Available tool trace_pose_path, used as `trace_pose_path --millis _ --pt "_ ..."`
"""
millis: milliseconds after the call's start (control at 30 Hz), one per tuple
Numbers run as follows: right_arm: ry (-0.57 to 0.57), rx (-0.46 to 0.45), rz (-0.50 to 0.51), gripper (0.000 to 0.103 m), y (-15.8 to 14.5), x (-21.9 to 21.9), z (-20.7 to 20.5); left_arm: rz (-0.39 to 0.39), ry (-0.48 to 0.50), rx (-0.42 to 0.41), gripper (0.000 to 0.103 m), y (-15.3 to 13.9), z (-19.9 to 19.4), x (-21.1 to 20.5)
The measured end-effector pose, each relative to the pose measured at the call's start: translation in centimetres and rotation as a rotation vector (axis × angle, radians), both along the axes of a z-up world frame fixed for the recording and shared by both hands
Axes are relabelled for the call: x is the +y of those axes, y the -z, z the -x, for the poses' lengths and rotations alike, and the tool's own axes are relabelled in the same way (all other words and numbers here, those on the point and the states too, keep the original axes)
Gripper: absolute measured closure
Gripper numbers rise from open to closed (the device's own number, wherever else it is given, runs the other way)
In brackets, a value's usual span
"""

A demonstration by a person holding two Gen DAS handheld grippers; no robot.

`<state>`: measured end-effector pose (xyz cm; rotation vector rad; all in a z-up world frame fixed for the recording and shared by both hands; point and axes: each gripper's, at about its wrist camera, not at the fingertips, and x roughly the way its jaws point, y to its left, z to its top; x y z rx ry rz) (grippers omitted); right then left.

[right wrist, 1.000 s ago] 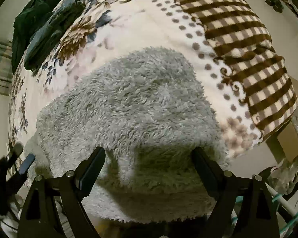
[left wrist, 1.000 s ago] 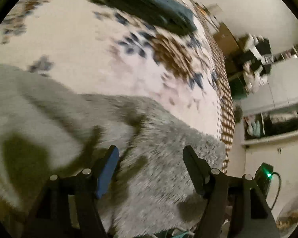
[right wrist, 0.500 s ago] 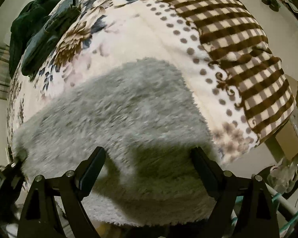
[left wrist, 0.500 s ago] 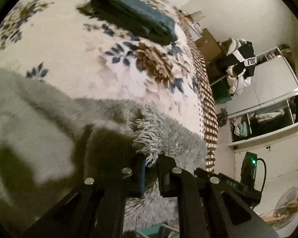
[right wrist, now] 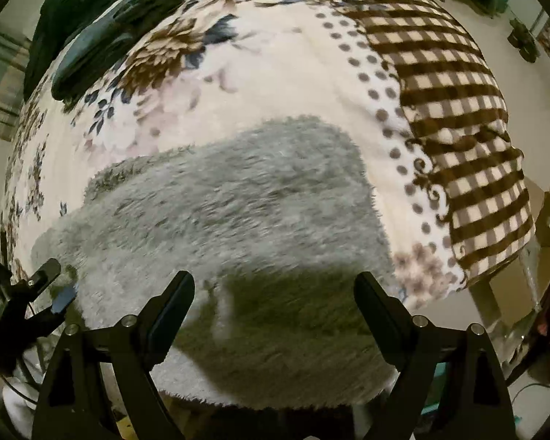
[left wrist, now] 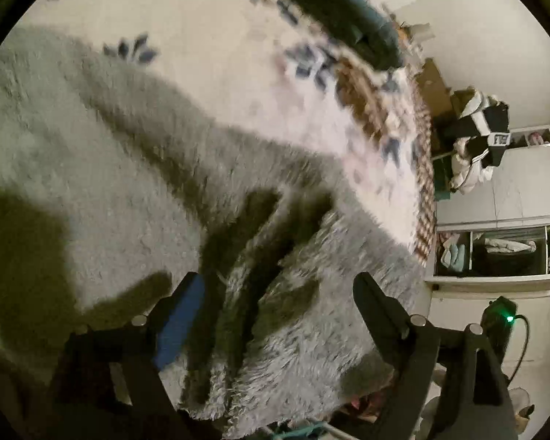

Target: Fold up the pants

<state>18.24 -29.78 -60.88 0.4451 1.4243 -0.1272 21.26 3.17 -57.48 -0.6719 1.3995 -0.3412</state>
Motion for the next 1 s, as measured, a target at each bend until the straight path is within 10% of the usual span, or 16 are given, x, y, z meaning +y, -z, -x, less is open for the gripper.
trace_pose_path --millis 167,233,400,567,633,867,1000 --pt "0.011 0.016 -0.008 0.012 0.5 0.4 0.1 0.039 0.013 0.023 0.026 2.5 -0.9 -1.7" --pt "0.017 0.016 -0.005 0.012 0.8 0.5 0.0 0.054 0.057 -0.058 0.091 1.7 -1.3 -2.8" --pt "0.01 0.01 0.031 0.012 0.7 0.7 -0.4 0.025 0.088 -0.143 0.091 0.0 -2.2 -3.0" --pt "0.001 0.027 0.062 0.012 0.9 1.0 -0.8 -0.031 0.065 -0.069 0.063 0.9 -2.0 -2.1" --pt "-0.013 0.024 0.093 0.003 0.8 1.5 -1.0 -0.076 0.02 -0.092 0.0 -0.3 -0.9 -1.2" --pt "-0.061 0.027 0.107 0.0 0.6 3.6 -1.3 -0.114 -0.314 -0.161 0.0 -4.4 5.3 8.5" --pt "-0.091 0.042 0.092 0.0 0.5 5.3 -1.7 -0.148 -0.554 -0.107 0.0 -1.4 7.4 16.1"
